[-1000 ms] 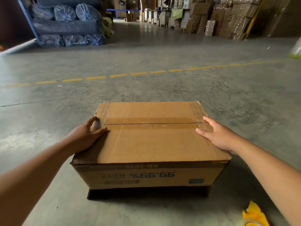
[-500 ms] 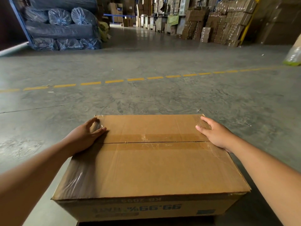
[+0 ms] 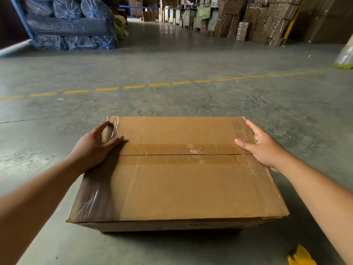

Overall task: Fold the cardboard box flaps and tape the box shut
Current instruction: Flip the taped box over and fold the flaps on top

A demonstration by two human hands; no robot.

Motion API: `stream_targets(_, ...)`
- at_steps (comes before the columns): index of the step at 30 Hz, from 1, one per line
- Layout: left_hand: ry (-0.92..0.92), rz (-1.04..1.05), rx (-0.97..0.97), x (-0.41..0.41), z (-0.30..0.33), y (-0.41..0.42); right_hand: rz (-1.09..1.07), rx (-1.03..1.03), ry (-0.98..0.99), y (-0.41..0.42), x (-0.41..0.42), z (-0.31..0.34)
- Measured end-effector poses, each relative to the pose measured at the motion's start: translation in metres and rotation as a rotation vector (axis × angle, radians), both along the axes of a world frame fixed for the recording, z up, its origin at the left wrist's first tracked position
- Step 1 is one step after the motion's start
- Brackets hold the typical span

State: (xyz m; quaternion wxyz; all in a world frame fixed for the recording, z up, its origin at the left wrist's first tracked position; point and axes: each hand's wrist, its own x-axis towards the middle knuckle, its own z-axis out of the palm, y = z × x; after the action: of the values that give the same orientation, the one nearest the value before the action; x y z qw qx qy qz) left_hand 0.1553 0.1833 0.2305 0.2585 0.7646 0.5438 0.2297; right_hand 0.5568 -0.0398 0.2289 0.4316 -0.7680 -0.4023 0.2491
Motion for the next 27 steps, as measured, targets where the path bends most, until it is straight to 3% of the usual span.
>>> stream_targets(6,-0.205,0.023,0.197,-0.017,0.024,-0.029,-0.084,0.232,0.023,-0.027,-0.02,0.026)
stream_targets(11,-0.33,-0.007,0.174,-0.034,0.025,-0.046,-0.125,0.253,-0.164,-0.046,-0.043,0.034)
stream_targets(27,-0.206,0.001,0.137,-0.062,-0.029,-0.077,-0.089,0.145,-0.295,-0.071,-0.083,-0.023)
